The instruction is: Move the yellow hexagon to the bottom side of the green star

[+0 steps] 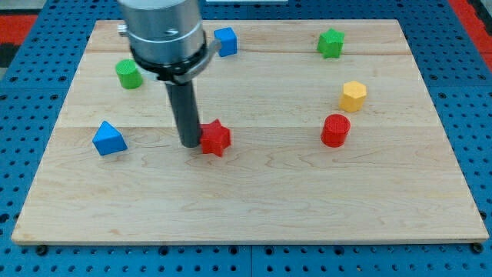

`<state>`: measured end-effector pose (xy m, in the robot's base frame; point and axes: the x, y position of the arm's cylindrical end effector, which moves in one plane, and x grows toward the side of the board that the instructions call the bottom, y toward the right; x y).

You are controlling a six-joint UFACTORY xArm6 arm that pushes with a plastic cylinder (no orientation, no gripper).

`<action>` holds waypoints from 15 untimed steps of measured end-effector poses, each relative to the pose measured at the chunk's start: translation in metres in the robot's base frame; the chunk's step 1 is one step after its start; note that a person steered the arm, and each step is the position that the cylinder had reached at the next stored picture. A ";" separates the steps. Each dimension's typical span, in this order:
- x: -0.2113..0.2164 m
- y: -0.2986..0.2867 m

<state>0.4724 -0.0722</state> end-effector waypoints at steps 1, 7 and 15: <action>0.005 -0.012; 0.020 0.237; -0.085 0.290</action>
<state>0.3870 0.2174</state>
